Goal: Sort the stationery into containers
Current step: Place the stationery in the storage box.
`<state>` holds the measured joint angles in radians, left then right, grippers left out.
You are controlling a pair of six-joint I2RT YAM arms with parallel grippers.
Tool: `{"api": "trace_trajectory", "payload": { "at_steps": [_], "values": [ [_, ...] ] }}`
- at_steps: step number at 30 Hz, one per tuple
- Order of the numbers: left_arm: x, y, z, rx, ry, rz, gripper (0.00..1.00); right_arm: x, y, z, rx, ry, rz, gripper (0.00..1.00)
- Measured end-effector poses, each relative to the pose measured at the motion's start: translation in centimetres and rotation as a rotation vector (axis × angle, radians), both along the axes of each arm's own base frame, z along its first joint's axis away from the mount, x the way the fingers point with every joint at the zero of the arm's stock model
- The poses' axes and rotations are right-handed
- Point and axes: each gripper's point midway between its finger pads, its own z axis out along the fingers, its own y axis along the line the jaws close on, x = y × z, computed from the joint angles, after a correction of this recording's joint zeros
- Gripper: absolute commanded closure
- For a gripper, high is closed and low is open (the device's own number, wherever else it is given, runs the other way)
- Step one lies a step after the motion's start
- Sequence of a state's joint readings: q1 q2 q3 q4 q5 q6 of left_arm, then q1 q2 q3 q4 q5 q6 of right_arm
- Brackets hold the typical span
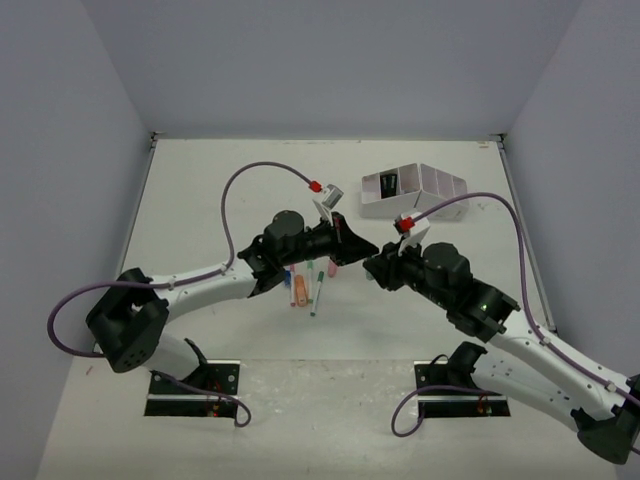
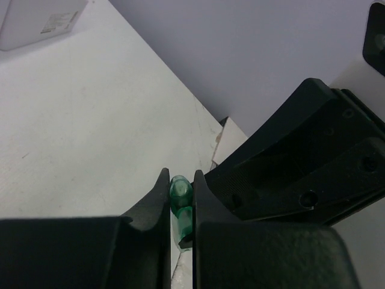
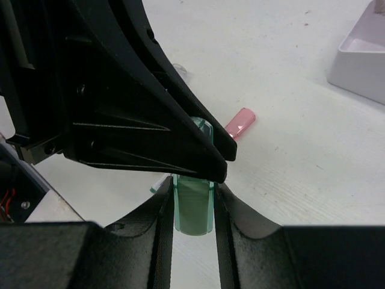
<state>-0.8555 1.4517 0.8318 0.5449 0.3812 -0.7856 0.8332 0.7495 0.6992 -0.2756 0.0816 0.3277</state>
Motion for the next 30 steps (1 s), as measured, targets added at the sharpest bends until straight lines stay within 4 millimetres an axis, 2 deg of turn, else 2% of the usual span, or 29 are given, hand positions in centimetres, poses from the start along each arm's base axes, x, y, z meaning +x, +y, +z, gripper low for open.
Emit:
{"api": "trace_trajectory", "payload": {
  "at_steps": [1, 2, 3, 6, 8, 10, 12, 15, 18, 21, 24, 27, 29, 30],
  "values": [
    [0.1, -0.2, -0.1, 0.002, 0.001, -0.002, 1.00, 0.1, -0.2, -0.1, -0.006, 0.000, -0.008, 0.79],
    [0.1, -0.3, -0.2, 0.005, 0.004, -0.003, 1.00, 0.2, -0.3, -0.2, -0.011, 0.000, -0.015, 0.36],
    [0.2, -0.4, -0.3, 0.008, 0.007, -0.004, 1.00, 0.3, -0.4, -0.3, -0.016, 0.001, -0.021, 0.02],
    [1.2, -0.7, -0.7, 0.053, -0.004, 0.026, 1.00, 0.7, -0.9, -0.5, -0.017, 0.010, -0.072, 0.01],
    [3.3, -1.2, -0.5, 0.110, -0.045, 0.094, 1.00, 1.4, -2.1, -0.9, -0.033, 0.030, -0.167, 0.01],
    [6.8, -1.7, 0.4, 0.168, -0.108, 0.191, 1.00, 2.0, -3.7, -1.5, -0.055, 0.056, -0.276, 0.01],
    [11.3, -2.5, 1.7, 0.202, -0.187, 0.299, 1.00, 2.4, -5.4, -2.0, -0.073, 0.069, -0.379, 0.01],
    [17.7, -2.0, 1.9, 0.281, -0.297, 0.466, 1.00, 2.2, -7.5, -1.3, -0.041, 0.060, -0.479, 0.01],
    [22.5, -1.5, 0.3, 0.361, -0.373, 0.579, 1.00, 1.8, -8.9, 0.7, 0.046, 0.018, -0.528, 0.01],
    [26.1, -1.6, -2.5, 0.435, -0.417, 0.628, 1.00, 1.5, -9.8, 2.0, 0.102, -0.012, -0.556, 0.01],
    [28.2, -2.0, -5.5, 0.484, -0.445, 0.633, 1.00, 1.4, -10.1, 1.8, 0.102, -0.011, -0.562, 0.01],
    [29.0, -1.8, -7.8, 0.532, -0.452, 0.629, 0.97, 1.2, -10.2, 1.2, 0.085, -0.001, -0.560, 0.01],
    [29.4, -1.8, -8.5, 0.546, -0.457, 0.630, 0.77, 1.2, -10.2, 0.8, 0.075, 0.004, -0.558, 0.01],
    [29.5, -1.8, -8.7, 0.549, -0.457, 0.630, 0.71, 1.2, -10.2, 0.8, 0.074, 0.005, -0.558, 0.01]
  ]
}}
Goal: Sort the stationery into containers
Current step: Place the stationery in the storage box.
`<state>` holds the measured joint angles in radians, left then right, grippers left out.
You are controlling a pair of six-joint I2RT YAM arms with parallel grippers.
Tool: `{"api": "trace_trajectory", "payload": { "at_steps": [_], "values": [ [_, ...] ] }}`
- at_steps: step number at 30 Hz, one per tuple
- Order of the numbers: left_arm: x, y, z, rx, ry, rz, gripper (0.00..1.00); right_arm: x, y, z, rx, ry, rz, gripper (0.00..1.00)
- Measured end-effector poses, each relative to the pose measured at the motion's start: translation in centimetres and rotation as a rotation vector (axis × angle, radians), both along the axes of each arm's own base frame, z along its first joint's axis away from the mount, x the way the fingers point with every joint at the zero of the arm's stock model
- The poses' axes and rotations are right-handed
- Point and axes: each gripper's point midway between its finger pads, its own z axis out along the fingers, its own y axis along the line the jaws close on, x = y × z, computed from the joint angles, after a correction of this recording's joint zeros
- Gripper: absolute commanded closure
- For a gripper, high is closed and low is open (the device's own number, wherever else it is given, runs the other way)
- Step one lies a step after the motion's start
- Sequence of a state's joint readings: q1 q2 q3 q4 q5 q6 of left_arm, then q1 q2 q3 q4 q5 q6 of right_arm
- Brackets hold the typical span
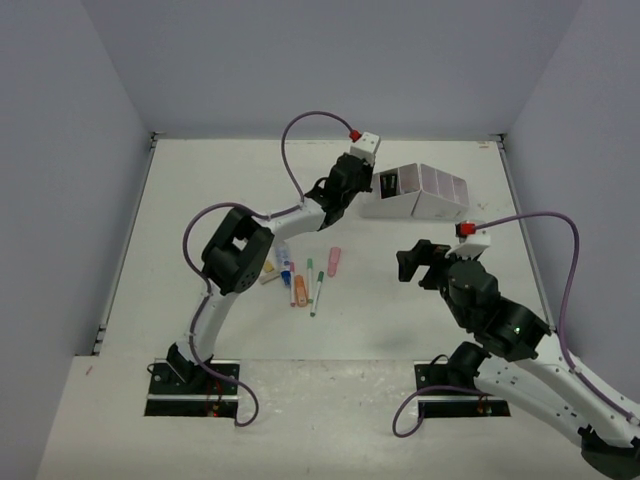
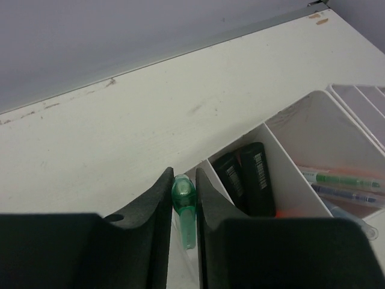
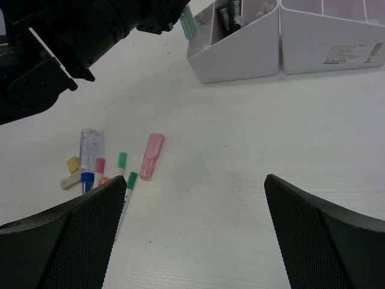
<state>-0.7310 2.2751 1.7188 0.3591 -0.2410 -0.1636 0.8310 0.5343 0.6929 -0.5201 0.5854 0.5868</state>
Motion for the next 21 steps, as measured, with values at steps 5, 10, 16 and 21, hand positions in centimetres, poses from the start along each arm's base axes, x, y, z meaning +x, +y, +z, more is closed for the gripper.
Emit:
{"api": "trace_trajectory", "payload": {
  "at_steps": [5, 10, 16, 21],
  "values": [
    [0.0, -0.2, 0.0, -0.015, 0.001, -0.011, 0.52, 0.1, 0.1, -0.2, -0.008, 0.005, 0.003, 0.01],
    [-0.2, -0.7, 0.3, -0.052, 0.007, -0.030, 0.44, 0.3, 0.7, -1.0, -0.033, 0.033, 0.013, 0.01],
    [-2.1, 2.7, 1.7, -0.045, 0.079, 0.079, 0.31, 1.0, 3.0, -3.0, -0.065, 0.102, 0.074, 0.01],
    [-6.9, 10.2, 11.5, -0.151, 0.077, 0.235, 0.05, 2.7, 7.0, -7.9, -0.139, 0.261, 0.135, 0.01]
  ]
}}
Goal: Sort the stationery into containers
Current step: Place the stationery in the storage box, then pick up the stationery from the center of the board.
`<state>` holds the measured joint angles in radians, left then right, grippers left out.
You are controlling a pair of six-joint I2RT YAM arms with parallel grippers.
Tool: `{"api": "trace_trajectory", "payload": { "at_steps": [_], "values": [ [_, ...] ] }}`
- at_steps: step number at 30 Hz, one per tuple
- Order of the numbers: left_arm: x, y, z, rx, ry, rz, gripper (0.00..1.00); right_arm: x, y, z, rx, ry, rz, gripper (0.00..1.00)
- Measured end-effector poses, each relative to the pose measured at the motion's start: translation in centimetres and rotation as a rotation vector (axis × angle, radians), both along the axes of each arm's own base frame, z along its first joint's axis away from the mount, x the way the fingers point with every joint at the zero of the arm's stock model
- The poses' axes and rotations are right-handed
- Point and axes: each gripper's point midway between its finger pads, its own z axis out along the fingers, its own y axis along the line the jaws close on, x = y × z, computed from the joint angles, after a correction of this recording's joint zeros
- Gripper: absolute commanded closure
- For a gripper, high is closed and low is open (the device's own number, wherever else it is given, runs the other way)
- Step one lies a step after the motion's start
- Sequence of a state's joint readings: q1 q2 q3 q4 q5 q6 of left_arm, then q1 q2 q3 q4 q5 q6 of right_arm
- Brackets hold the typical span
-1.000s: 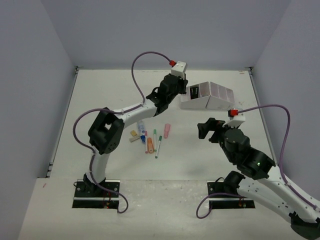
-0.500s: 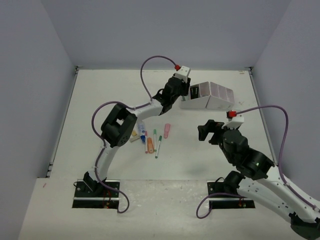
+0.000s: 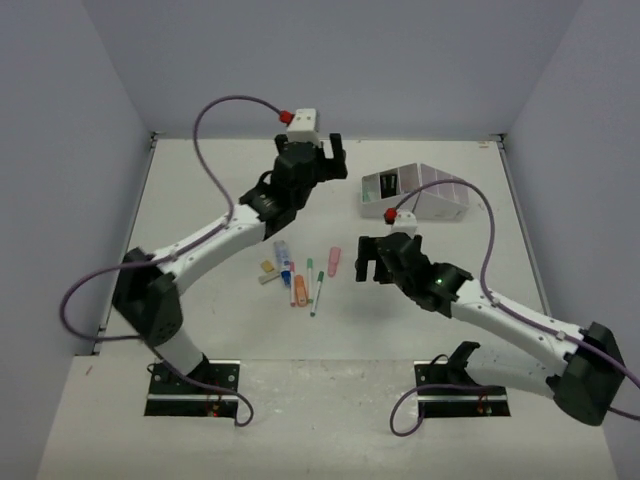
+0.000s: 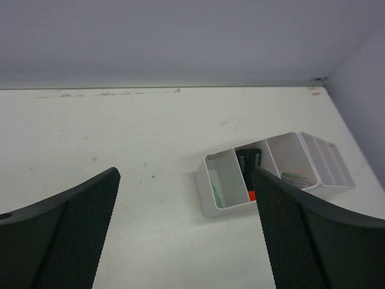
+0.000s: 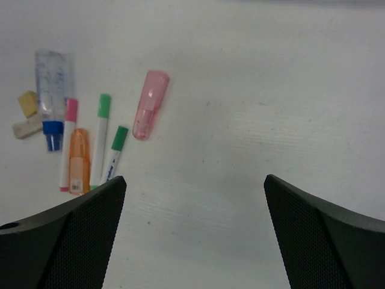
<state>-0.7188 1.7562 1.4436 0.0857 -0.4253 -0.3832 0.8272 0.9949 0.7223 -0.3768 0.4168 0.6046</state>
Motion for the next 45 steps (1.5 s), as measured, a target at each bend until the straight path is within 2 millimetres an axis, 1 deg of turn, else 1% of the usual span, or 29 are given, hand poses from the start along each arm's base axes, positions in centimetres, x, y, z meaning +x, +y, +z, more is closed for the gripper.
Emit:
{"api": "trace_trajectory", "payload": {
  "at_steps": [2, 3, 4, 5, 6, 7, 8, 10, 12, 14, 15, 17, 24, 26, 27, 28, 29, 32, 35, 37, 39, 40, 42, 43, 45],
  "values": [
    [-2.8, 3.5, 4.4, -0.061, -0.043, 0.044, 0.03, 0.7, 1.4, -2.2, -0.041, 0.078, 0.009, 0.01],
    [-4.1, 5.0, 6.1, -0.089, -0.063, 0.061, 0.02, 1.2, 2.3, -2.9, -0.057, 0.113, 0.010, 0.03],
    [-5.5, 6.5, 7.5, -0.117, -0.082, 0.077, 0.02, 1.8, 3.2, -3.6, -0.072, 0.145, 0.008, 0.07],
    [-6.7, 7.8, 8.5, -0.146, -0.100, 0.089, 0.01, 2.7, 4.1, -3.9, -0.084, 0.169, 0.001, 0.10],
    [-7.9, 9.0, 8.7, -0.158, -0.104, 0.098, 0.01, 3.8, 5.5, -4.3, -0.087, 0.193, -0.004, 0.14],
    [-9.1, 10.1, 8.2, -0.158, -0.096, 0.103, 0.01, 5.0, 6.9, -4.7, -0.084, 0.207, -0.008, 0.19],
    [-10.2, 11.1, 7.3, -0.150, -0.078, 0.108, 0.01, 6.1, 8.2, -5.2, -0.078, 0.216, -0.014, 0.24],
    [-11.6, 12.3, 5.3, -0.120, -0.035, 0.116, 0.01, 7.4, 10.0, -6.6, -0.076, 0.242, -0.022, 0.31],
    [-12.2, 12.8, 3.2, -0.087, 0.007, 0.119, 0.01, 7.5, 10.4, -8.4, -0.090, 0.283, -0.031, 0.36],
    [-12.8, 13.2, 1.0, -0.046, 0.053, 0.121, 0.01, 7.4, 10.4, -9.9, -0.109, 0.315, -0.045, 0.46],
    [-13.0, 13.5, 0.1, -0.025, 0.074, 0.122, 0.01, 7.3, 10.3, -10.5, -0.119, 0.329, -0.051, 0.49],
    [-13.4, 13.7, -1.0, 0.000, 0.102, 0.121, 0.01, 7.1, 10.2, -11.1, -0.128, 0.345, -0.062, 0.56],
    [-13.7, 13.5, -2.0, 0.014, 0.125, 0.103, 0.01, 7.0, 9.9, -12.4, -0.145, 0.368, -0.081, 0.56],
    [-13.7, 13.4, -2.1, 0.014, 0.129, 0.096, 0.01, 6.9, 9.9, -12.9, -0.149, 0.376, -0.084, 0.57],
    [-13.8, 13.4, -2.2, 0.014, 0.131, 0.092, 0.00, 6.8, 9.7, -13.1, -0.151, 0.379, -0.086, 0.61],
    [-13.8, 13.3, -2.4, 0.015, 0.134, 0.088, 0.00, 6.6, 9.5, -13.4, -0.156, 0.382, -0.088, 0.69],
    [-13.9, 13.3, -2.5, 0.016, 0.136, 0.084, 0.00, 6.6, 9.5, -13.4, -0.152, 0.379, -0.089, 0.74],
    [-14.0, 13.0, -2.6, 0.012, 0.142, 0.067, 0.00, 6.5, 9.3, -13.4, -0.136, 0.367, -0.096, 0.84],
    [-14.1, 12.3, -3.0, 0.000, 0.148, 0.038, 0.00, 6.0, 8.4, -13.4, -0.136, 0.363, -0.105, 0.99],
    [-14.1, 11.6, -3.6, -0.015, 0.160, 0.013, 0.00, 5.7, 7.8, -13.2, -0.137, 0.353, -0.105, 1.00],
    [-14.0, 10.6, -4.4, -0.035, 0.175, -0.021, 0.00, 4.6, 6.5, -12.7, -0.144, 0.348, -0.100, 1.00],
    [-14.1, 9.6, -5.0, -0.057, 0.191, -0.059, 0.00, 4.3, 6.1, -12.0, -0.140, 0.328, -0.084, 1.00],
    [-14.3, 7.5, -6.2, -0.100, 0.222, -0.144, 0.00, 3.2, 4.7, -10.0, -0.111, 0.271, -0.053, 1.00],
    [-14.6, 6.3, -6.7, -0.131, 0.238, -0.198, 0.00, 2.7, 4.3, -8.7, -0.082, 0.234, -0.034, 1.00],
    [-15.3, 3.9, -7.5, -0.199, 0.278, -0.303, 0.00, 1.9, 3.7, -5.1, 0.002, 0.136, 0.007, 1.00]
  ]
}}
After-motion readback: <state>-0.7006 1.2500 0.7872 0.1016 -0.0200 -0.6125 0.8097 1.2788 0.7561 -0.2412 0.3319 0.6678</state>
